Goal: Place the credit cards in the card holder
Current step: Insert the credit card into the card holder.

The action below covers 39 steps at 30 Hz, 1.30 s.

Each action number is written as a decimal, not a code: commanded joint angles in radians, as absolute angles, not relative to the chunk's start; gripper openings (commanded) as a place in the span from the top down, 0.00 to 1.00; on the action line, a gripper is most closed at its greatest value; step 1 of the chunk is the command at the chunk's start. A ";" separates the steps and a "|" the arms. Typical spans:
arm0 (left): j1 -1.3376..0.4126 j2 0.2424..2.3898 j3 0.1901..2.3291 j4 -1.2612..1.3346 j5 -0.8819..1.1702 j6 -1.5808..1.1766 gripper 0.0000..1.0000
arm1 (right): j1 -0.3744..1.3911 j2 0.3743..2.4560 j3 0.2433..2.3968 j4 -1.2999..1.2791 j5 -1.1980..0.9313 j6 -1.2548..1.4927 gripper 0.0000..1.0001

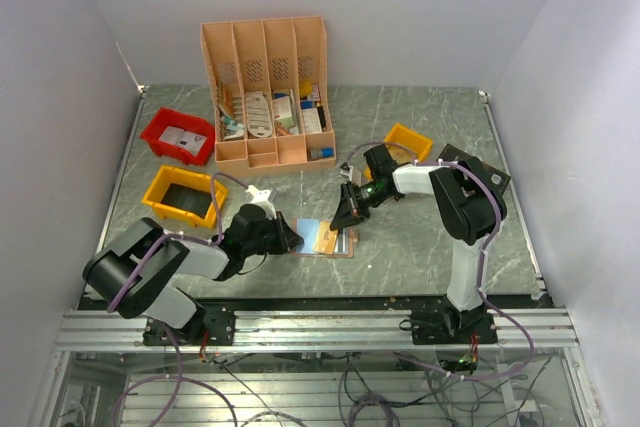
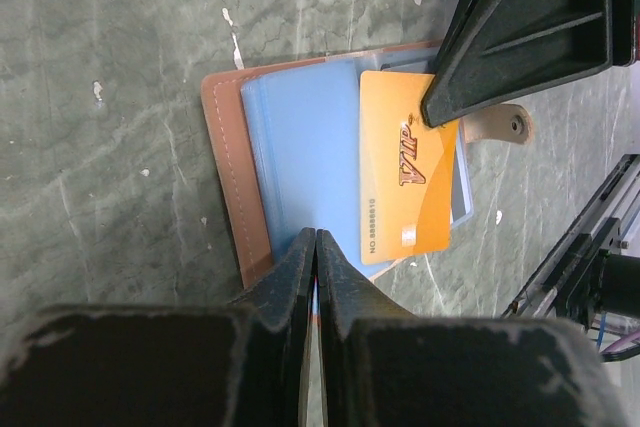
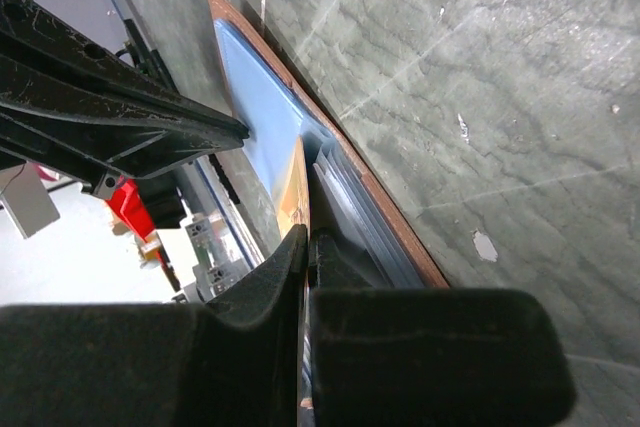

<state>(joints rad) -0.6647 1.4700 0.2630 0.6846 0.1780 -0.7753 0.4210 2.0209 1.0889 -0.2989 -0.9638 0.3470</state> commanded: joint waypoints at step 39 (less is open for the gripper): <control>-0.659 1.427 0.273 0.644 0.154 -0.743 0.88 | 0.453 2.110 1.186 -0.414 -0.861 0.313 1.00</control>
<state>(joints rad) -0.6647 1.4380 0.2626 0.6411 0.1680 -0.7662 0.4408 2.0663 1.1790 -0.4095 -0.9344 0.3428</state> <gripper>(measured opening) 0.124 0.007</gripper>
